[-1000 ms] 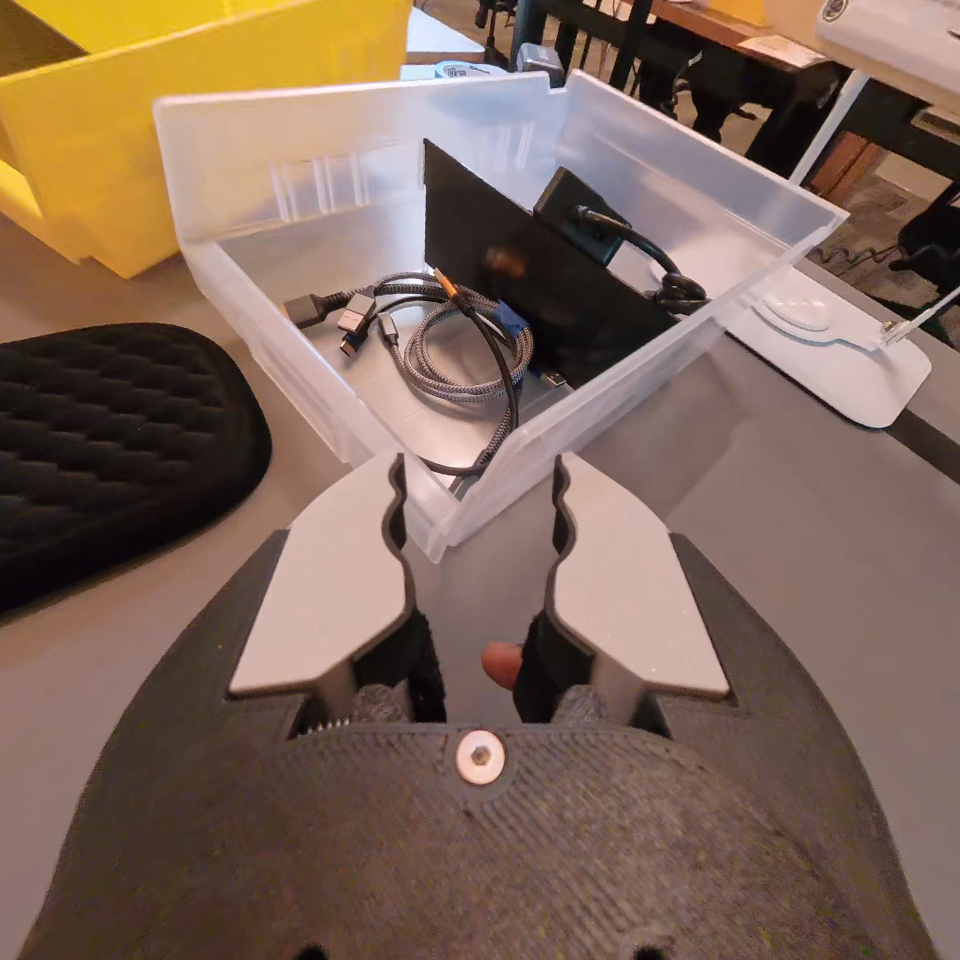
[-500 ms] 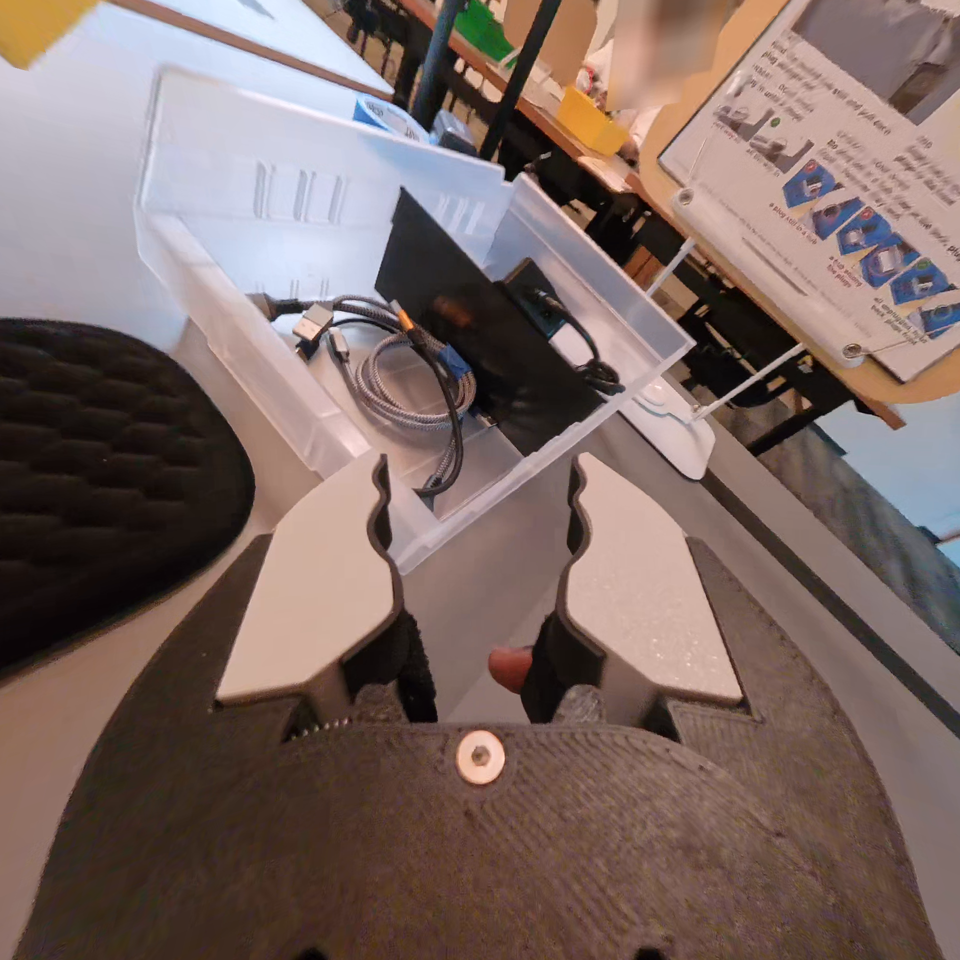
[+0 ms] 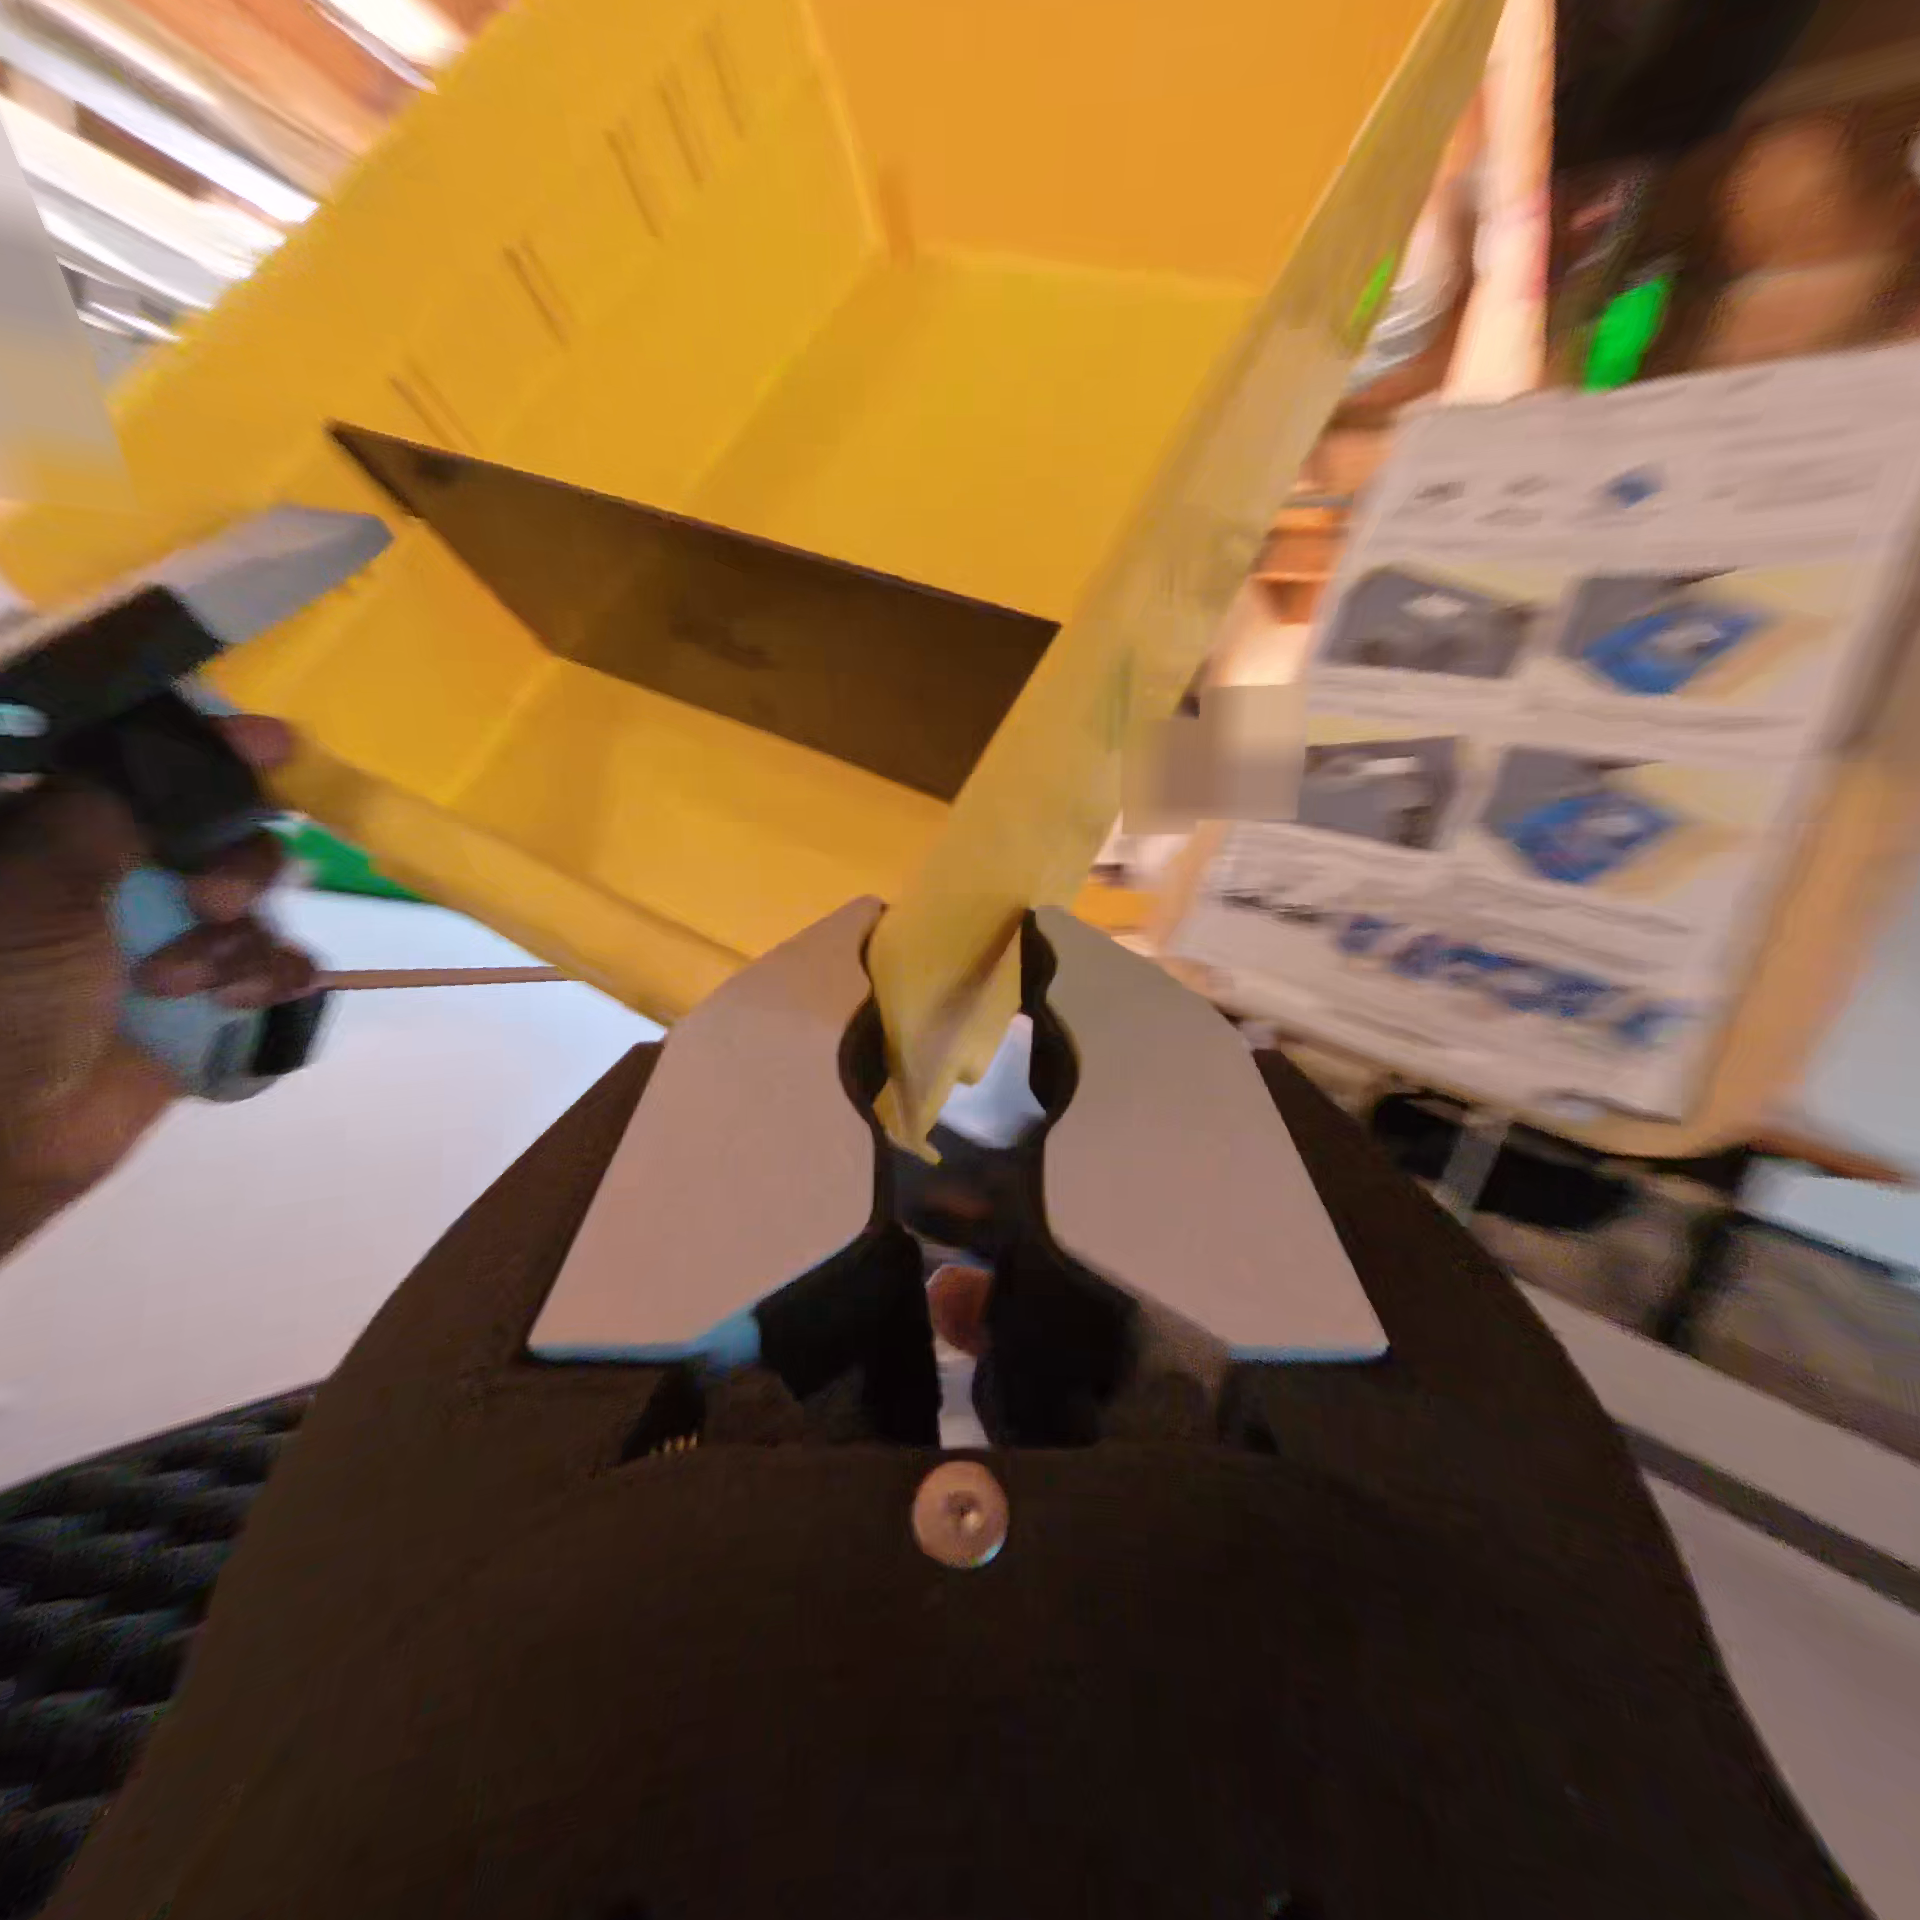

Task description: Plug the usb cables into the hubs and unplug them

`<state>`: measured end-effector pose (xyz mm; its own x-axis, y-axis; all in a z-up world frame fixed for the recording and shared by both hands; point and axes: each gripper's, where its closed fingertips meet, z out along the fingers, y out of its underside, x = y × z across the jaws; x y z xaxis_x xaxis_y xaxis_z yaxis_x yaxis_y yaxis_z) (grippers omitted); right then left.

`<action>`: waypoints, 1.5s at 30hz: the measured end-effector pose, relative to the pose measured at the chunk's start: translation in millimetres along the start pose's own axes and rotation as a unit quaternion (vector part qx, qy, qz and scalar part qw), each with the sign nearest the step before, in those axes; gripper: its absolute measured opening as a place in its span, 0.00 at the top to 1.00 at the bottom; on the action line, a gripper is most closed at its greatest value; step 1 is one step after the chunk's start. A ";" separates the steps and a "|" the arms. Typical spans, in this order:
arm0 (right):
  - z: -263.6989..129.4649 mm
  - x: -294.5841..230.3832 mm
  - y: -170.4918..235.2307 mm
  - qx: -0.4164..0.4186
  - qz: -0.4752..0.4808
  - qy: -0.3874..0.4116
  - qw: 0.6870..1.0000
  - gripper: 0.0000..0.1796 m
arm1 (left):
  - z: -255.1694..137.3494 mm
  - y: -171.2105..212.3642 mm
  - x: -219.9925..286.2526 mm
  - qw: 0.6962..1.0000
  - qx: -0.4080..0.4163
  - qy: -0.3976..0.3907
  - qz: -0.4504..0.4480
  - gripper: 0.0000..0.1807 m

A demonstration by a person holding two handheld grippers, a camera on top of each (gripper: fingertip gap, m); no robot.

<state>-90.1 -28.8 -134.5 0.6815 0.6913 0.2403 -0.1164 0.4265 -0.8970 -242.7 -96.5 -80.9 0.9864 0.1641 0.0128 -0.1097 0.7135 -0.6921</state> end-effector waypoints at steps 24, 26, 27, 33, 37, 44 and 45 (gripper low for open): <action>-264.1 282.2 67.6 -0.349 -0.144 0.400 0.835 0.96 | 2.6 186.3 386.2 0.878 -0.331 0.333 -0.089 0.93; -273.9 286.7 86.7 -0.370 -0.120 0.399 0.830 0.96 | -7.2 203.9 396.4 0.862 -0.362 0.346 -0.076 0.93; -277.9 288.4 96.0 -0.380 -0.110 0.399 0.828 0.96 | -11.0 211.8 400.1 0.856 -0.373 0.352 -0.067 0.93; -287.1 289.2 132.8 -0.425 -0.071 0.390 0.814 0.96 | -27.8 248.3 409.2 0.818 -0.428 0.377 -0.069 0.92; -289.3 287.0 143.7 -0.452 -0.054 0.380 0.805 0.95 | -35.7 262.2 410.2 0.799 -0.446 0.398 -0.068 0.90; -274.4 289.8 118.0 -0.368 -0.088 0.340 0.861 0.70 | -36.4 224.9 402.6 0.775 -0.388 0.499 -0.023 0.52; -271.9 291.0 108.1 -0.349 -0.114 0.333 0.869 0.62 | -42.7 211.3 396.9 0.757 -0.395 0.520 -0.027 0.47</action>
<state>292.1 59.8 -262.4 0.9229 0.0461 0.3823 0.3851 -0.1093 -0.9164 130.9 90.3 -252.9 0.5948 -0.7691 -0.2337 -0.3632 0.0022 -0.9317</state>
